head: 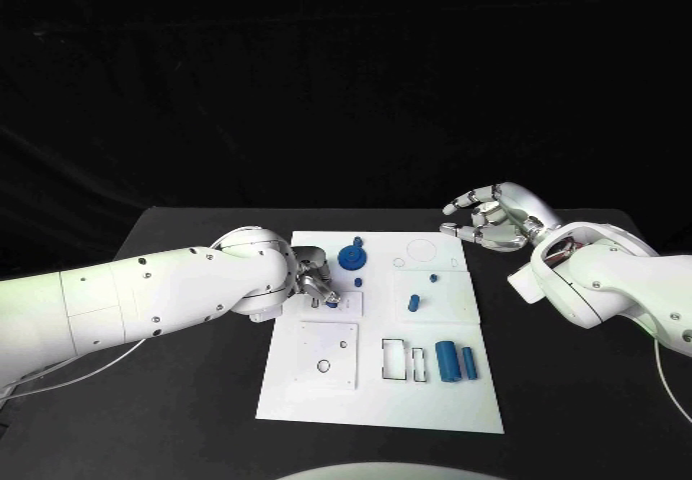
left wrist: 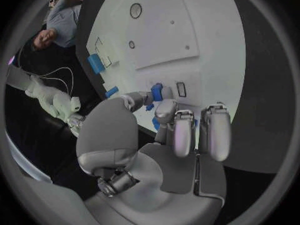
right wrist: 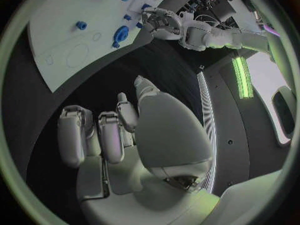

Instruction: Assemble the parts on the task board

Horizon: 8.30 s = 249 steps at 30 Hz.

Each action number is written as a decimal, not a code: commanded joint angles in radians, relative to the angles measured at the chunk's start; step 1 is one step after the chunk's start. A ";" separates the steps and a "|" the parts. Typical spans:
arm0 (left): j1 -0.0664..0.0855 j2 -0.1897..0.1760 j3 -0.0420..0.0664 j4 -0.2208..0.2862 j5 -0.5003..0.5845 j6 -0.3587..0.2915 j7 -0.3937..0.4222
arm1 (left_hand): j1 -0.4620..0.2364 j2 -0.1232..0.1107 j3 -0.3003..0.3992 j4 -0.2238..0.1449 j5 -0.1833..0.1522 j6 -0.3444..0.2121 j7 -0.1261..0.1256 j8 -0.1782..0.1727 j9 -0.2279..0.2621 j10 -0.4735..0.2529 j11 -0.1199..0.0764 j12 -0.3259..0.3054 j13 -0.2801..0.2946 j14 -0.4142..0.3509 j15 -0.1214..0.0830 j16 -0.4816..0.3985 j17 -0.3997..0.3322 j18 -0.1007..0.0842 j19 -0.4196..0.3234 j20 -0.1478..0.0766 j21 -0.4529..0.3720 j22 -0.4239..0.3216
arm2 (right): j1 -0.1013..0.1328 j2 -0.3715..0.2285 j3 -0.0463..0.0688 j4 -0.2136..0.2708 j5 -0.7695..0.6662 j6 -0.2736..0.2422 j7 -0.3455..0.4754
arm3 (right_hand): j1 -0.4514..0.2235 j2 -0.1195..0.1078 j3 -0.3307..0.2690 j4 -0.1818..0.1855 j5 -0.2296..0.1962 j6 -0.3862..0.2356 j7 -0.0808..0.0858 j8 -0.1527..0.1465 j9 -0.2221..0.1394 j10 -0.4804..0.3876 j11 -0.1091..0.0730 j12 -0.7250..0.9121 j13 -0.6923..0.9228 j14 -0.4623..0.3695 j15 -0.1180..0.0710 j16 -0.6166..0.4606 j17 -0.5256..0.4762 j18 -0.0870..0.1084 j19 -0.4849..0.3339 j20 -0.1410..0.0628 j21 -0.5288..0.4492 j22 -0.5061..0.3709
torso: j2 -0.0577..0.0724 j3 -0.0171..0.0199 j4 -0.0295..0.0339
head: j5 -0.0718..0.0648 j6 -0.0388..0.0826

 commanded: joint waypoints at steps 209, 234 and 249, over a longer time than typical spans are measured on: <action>-0.007 -0.074 0.016 0.012 0.008 0.061 0.000 | 0.164 0.041 -0.055 -0.005 -0.173 -0.018 -0.009 0.018 0.005 -0.027 0.005 -0.011 -0.058 0.096 -0.002 0.007 0.229 -0.009 0.023 -0.003 -0.006 0.050 | -0.009 -0.001 -0.001 -0.019 -0.015 0.012 0.005 | -0.113 0.001 -0.018 -0.001 0.007 -0.013 -0.006 0.037 -0.011 -0.010 -0.009 -0.006 -0.015 0.062 -0.009 -0.022 0.087 0.016 -0.015 -0.006 -0.038 0.117 | -0.001 -0.0003 0.0014 | 0.003 -0.015; -0.007 -0.079 0.015 0.015 0.059 0.060 -0.002 | 0.170 0.057 -0.052 -0.011 -0.174 -0.010 -0.017 0.031 0.004 -0.021 -0.002 -0.006 -0.053 0.098 -0.008 0.010 0.235 -0.011 0.027 -0.005 0.000 0.061 | -0.009 -0.003 -0.001 -0.019 -0.015 0.012 0.005 | -0.114 0.002 -0.019 -0.001 0.008 -0.012 -0.006 0.038 -0.011 -0.010 -0.009 -0.005 -0.015 0.062 -0.009 -0.022 0.088 0.017 -0.015 -0.006 -0.039 0.116 | -0.001 -0.0016 0.0028 | 0.000 -0.013; -0.007 -0.072 0.015 0.008 0.050 0.081 -0.006 | 0.156 0.051 -0.062 -0.006 -0.188 -0.012 -0.016 0.036 0.001 -0.020 -0.001 -0.005 -0.052 0.098 -0.008 0.011 0.236 -0.011 0.027 -0.007 0.000 0.062 | -0.010 -0.003 -0.001 -0.019 -0.016 0.011 0.004 | -0.114 0.002 -0.019 -0.001 0.008 -0.012 -0.006 0.038 -0.011 -0.010 -0.009 -0.005 -0.015 0.062 -0.009 -0.022 0.088 0.017 -0.015 -0.006 -0.039 0.116 | -0.002 0.0006 0.0020 | 0.001 -0.017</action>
